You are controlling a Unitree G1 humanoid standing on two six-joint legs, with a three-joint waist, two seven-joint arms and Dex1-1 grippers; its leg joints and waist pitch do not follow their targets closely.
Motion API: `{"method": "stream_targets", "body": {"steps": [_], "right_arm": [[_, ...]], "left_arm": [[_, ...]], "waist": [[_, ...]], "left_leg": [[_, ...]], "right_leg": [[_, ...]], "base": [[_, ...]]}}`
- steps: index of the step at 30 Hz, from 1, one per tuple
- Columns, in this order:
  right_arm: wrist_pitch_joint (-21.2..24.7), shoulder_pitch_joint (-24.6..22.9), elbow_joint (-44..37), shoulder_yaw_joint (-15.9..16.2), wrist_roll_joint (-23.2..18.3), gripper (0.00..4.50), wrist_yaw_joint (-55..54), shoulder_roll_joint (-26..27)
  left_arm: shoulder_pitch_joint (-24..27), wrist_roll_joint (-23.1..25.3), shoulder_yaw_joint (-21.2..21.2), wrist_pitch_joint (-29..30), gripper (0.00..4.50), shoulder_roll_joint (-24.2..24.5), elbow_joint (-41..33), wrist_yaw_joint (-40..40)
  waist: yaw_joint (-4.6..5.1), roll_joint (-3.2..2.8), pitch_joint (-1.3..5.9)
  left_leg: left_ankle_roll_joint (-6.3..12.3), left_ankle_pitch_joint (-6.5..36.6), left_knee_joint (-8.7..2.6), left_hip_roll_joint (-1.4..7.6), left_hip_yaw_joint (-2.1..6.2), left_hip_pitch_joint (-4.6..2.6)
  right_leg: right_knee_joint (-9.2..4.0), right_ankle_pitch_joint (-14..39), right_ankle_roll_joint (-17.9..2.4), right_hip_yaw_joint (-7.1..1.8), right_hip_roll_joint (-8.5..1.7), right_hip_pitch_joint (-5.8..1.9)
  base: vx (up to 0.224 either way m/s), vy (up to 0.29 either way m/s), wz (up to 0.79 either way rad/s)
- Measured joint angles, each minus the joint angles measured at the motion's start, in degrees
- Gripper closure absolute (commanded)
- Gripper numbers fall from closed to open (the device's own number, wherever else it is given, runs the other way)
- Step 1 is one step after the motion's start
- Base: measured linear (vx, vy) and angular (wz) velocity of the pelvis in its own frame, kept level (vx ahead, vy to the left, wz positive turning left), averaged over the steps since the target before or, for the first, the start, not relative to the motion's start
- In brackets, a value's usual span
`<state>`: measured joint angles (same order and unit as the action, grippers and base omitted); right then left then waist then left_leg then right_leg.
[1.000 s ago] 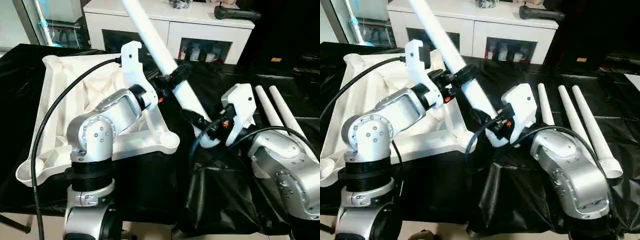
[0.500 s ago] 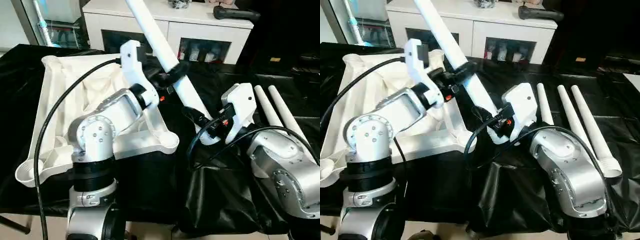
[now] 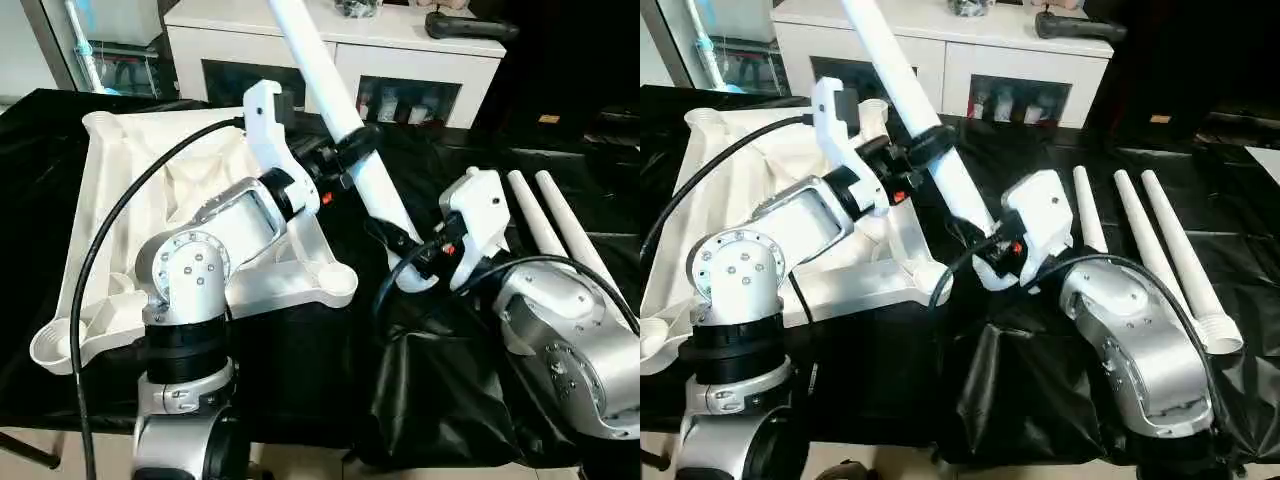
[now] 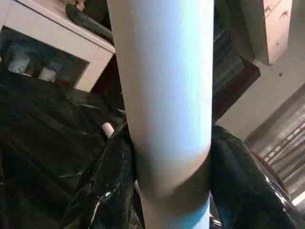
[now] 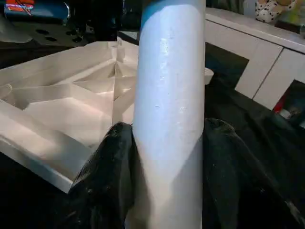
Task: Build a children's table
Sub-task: Pick table leg
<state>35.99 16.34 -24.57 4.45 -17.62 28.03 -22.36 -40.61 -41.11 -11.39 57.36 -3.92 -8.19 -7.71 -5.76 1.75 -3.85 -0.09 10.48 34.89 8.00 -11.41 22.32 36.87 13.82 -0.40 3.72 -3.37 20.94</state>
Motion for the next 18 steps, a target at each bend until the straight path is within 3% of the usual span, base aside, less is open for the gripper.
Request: {"method": "stream_targets", "body": {"steps": [3, 5, 10, 15, 18], "right_arm": [[0.00, -0.01, 0.00, 0.18, 0.18, 2.67, 0.01, -0.02], [-0.01, -0.01, 0.00, 0.26, 0.30, 2.67, 0.01, -0.08], [-0.22, 0.00, 0.00, 1.16, 0.28, 2.67, 0.61, -0.26], [-0.24, 0.00, 0.00, 2.47, 0.30, 2.67, 0.84, 0.02], [-0.25, 0.01, 0.00, 2.68, 0.31, 2.68, 0.81, 0.26]], "left_arm": [[0.01, 0.07, 0.49, 0.21, 2.59, 0.48, -0.30, -0.11], [0.00, 0.05, 0.41, 0.32, 2.04, 0.24, -0.39, 0.09], [0.00, 0.09, 0.26, 0.43, 1.54, 0.24, -0.32, 0.54], [-0.01, 0.21, -0.11, 0.16, 1.48, 0.10, 0.22, 1.16], [-0.01, 0.21, -0.22, 0.16, 1.80, 0.12, 0.23, 1.56]], "waist": [[0.07, 0.00, 0.00], [0.05, 0.00, 0.00], [0.07, 0.00, 0.00], [0.06, 0.00, 0.00], [0.04, 0.00, 0.00]], "left_leg": [[0.00, 0.00, 0.00, 0.00, 0.00, -0.01], [0.00, 0.00, 0.01, 0.00, 0.00, 0.00], [0.00, 0.00, 0.02, 0.00, 0.00, 0.00], [0.00, 0.00, 0.03, 0.00, 0.00, 0.00], [0.01, 0.00, 0.04, 0.00, 0.00, 0.00]], "right_leg": [[0.01, 0.00, 0.00, 0.00, 0.00, 0.00], [0.01, -0.01, 0.00, 0.00, 0.00, 0.00], [0.01, -0.01, 0.00, 0.00, 0.00, 0.00], [0.02, -0.01, 0.00, -0.01, 0.00, -0.01], [0.02, -0.02, -0.01, 0.00, 0.00, -0.01]], "base": [[0.000, 0.000, 0.00], [0.000, 0.000, 0.00], [0.000, 0.000, 0.00], [0.000, 0.000, 0.00], [0.000, 0.000, 0.00]]}}
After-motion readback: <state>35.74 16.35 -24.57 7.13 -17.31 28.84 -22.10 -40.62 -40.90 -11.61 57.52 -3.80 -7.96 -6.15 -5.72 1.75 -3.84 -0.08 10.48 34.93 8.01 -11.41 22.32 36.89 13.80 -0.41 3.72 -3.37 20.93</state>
